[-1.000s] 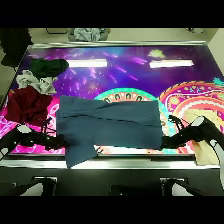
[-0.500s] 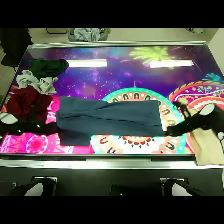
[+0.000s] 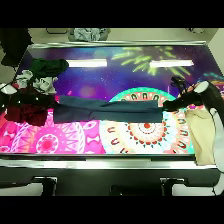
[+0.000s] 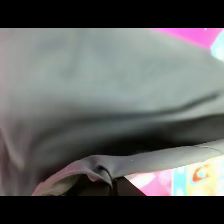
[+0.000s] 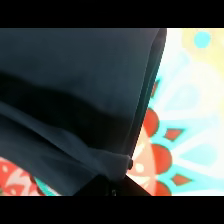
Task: Fold the shirts.
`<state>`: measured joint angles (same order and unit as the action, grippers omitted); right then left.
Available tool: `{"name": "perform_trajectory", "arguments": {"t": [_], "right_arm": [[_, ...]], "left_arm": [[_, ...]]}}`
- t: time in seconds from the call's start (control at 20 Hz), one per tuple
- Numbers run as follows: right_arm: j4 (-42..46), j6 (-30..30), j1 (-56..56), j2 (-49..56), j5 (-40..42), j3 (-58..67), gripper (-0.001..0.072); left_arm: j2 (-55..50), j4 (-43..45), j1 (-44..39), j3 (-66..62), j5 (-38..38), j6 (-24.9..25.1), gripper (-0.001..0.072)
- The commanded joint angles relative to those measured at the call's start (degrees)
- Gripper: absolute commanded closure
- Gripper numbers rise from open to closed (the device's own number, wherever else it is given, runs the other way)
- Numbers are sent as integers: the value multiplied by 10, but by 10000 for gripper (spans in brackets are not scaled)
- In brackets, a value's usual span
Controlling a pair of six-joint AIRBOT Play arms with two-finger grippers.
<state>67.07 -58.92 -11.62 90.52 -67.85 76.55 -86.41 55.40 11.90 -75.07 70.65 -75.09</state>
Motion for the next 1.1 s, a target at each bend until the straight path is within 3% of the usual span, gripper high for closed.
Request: {"name": "perform_trajectory", "arguments": {"t": [0.0, 0.25, 0.3, 0.35, 0.4, 0.45, 0.5, 0.8, 1.05], "right_arm": [[-6, -39, 23, 64, 48, 50, 667], [-51, -39, 22, 109, 7, 50, 665], [-50, -37, 22, 110, 4, 50, 660], [-52, -29, 21, 108, 5, 52, 562], [-51, -15, 17, 104, 1, 58, 329], [-51, 10, 10, 96, -11, 68, 59], [-47, 24, 0, 88, -22, 75, 21], [-97, 13, -45, 122, -116, 75, 7], [-117, -23, -13, 174, -106, 75, 9]], "left_arm": [[-112, -2, -2, -109, 27, -21, 680], [-191, -5, -6, -124, 65, -51, 674], [-196, -6, -6, -124, 76, -51, 610], [-194, -6, -3, -124, 85, -50, 371], [-190, -6, 0, -127, 96, -49, 254], [-185, -7, 7, -132, 114, -42, 253], [-177, -9, 13, -138, 129, -38, 253], [-91, -17, 7, -139, 128, -29, 253], [-34, -17, -26, -139, 128, -26, 254]]}}
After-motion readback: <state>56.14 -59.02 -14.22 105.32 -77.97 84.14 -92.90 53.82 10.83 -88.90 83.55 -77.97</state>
